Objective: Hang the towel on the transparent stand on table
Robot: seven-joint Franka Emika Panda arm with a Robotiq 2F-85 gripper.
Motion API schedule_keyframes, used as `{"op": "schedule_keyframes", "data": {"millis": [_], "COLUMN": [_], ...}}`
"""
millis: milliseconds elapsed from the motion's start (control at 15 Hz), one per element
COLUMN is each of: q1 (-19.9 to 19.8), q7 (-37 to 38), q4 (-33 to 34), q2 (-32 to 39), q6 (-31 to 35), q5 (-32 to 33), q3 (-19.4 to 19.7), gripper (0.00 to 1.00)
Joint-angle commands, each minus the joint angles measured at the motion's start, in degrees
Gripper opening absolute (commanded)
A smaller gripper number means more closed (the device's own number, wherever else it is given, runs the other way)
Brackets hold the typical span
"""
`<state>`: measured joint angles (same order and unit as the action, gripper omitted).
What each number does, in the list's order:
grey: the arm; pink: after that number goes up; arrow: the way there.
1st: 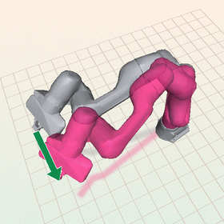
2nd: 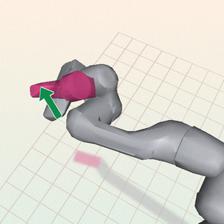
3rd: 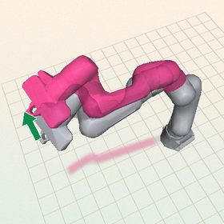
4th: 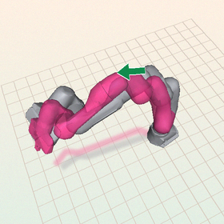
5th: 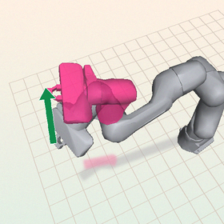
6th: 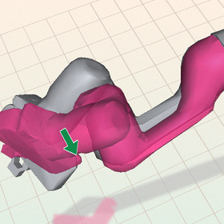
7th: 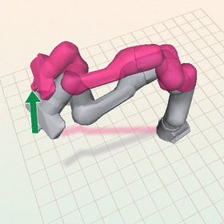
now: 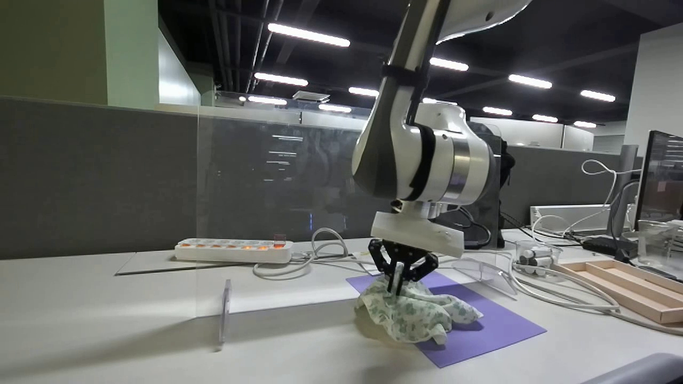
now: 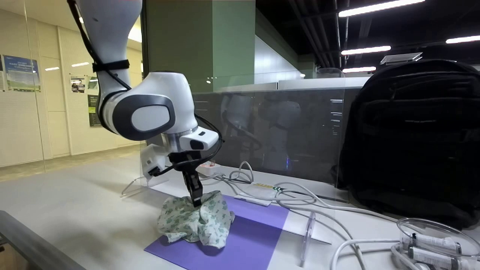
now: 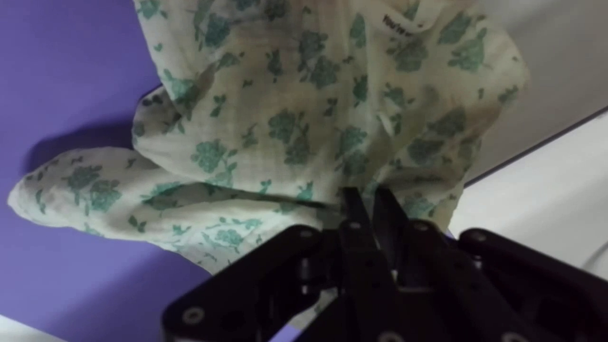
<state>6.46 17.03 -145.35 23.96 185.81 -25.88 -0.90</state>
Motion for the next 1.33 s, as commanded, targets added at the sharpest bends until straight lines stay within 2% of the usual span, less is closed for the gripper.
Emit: {"op": "schedule_keyframes", "data": {"millis": [0,333,533,600,867,933,1067,1267], "q1": [0.5,-1.6,-2.1,-2.6,-0.7,1.5,1.1,-2.7], "q7": [3.0,2.5,2.4,0.7,2.2,1.8,3.3,7.2], "q4": [1.2,-0.1,-2.1,-2.6,-5.8,-6.5,-8.0,-9.0], "q2": [0.2,-3.6,-9.0,-11.1,-21.2,-23.8,-28.7,-36.5], "q6": [-0.4,-1.1,-2.2,-2.5,-5.1,-6.9,-10.1,-16.2], "q5": [1.1,1.3,1.1,-0.9,1.6,1.4,5.0,13.0], "q3": [0.2,-2.8,-4.5,-5.7,-3.6,-1.0,0.3,-1.5], "gripper": [0.00,0.00,0.00,0.00,0.00,0.00,0.00,0.00]}}
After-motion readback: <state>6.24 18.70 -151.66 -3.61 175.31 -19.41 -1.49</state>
